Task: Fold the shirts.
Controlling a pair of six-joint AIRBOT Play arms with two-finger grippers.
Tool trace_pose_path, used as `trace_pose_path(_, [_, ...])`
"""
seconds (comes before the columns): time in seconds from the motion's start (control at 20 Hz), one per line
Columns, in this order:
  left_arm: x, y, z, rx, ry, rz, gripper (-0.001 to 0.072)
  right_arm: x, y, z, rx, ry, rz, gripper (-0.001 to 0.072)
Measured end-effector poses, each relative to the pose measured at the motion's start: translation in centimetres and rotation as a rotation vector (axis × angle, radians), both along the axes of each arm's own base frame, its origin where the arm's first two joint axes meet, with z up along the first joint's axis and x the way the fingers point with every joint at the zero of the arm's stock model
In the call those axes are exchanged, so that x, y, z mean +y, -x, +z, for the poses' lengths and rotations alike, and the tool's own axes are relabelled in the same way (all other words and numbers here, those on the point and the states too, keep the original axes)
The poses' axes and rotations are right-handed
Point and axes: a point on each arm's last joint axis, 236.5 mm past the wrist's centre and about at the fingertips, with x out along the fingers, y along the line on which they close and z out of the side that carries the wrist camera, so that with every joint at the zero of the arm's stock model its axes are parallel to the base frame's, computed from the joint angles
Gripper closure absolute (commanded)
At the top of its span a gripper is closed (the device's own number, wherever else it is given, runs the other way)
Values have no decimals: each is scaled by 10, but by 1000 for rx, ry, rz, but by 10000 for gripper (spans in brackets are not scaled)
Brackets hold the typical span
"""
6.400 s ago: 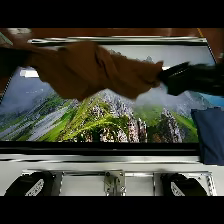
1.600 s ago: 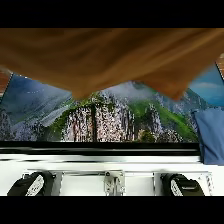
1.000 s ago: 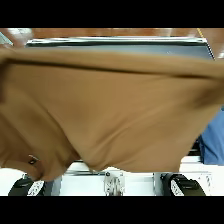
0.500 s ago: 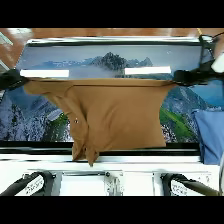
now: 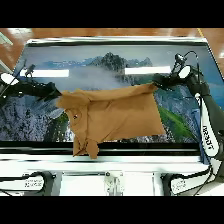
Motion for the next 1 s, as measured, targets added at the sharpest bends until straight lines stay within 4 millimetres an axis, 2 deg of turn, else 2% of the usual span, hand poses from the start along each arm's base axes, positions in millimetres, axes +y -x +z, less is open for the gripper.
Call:
trace_pose_path(0.05, [-1,4,-3,33,8,-7,200,1,1,6,-4,-4,14,115])
trace_pose_path(0.1, [3,12,-4,73,-3,-28,220,-3,4,16,-9,7,39,115])
trace_pose_path(0.15, [13,22,-3,121,-32,-47,219,-12,7,29,-18,36,63,115])
trace_pose_path(0.25, [41,50,4,223,-133,-87,183,-45,31,48,25,142,106,116])
trace_pose_path(0.35, [61,80,19,296,-218,-114,166,-97,70,60,128,262,103,116])
trace_pose_path(0.45, [61,106,28,326,-246,-133,154,-136,111,61,231,278,55,115])
trace_pose_path(0.55, [40,132,24,344,-216,-171,154,-154,150,51,318,212,17,115])
trace_pose_path(0.7, [-16,174,0,366,-155,-267,153,-153,194,28,401,81,-4,115])
trace_pose_path(0.85, [-71,217,-32,401,-146,-360,36,-136,215,7,438,-18,12,115])
trace_pose_path(1.0, [-109,248,-63,416,-163,-404,41,-128,221,-6,437,-61,19,115])
